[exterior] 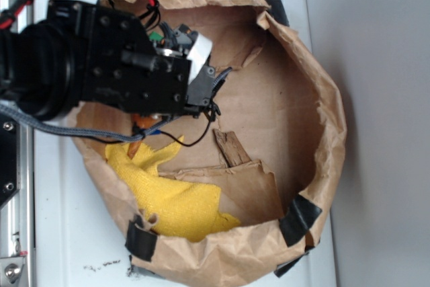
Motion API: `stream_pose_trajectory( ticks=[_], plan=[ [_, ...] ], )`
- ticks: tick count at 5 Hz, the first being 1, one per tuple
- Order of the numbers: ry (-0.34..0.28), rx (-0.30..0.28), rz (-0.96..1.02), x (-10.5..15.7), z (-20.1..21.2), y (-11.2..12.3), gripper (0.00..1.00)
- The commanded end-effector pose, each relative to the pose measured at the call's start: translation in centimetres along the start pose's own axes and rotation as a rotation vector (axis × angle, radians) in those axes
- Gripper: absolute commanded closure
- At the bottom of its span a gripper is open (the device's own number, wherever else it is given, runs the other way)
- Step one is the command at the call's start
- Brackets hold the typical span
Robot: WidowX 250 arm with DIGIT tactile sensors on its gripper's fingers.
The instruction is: Grab the green block.
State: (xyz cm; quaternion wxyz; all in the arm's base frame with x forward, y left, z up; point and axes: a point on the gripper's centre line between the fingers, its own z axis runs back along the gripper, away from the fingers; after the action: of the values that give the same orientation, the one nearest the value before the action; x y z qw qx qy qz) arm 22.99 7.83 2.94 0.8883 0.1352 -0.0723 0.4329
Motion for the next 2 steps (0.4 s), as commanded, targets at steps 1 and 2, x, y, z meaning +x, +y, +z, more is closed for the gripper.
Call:
stream_pose_trajectory(
  ticks=[1, 2],
  plan=[
    [-0.025, -0.021, 0.013, 0.96, 1.48, 1.06, 1.0],
    [0.015, -0.004, 0.047, 1.48, 1.56, 1.74, 0.0]
  ],
)
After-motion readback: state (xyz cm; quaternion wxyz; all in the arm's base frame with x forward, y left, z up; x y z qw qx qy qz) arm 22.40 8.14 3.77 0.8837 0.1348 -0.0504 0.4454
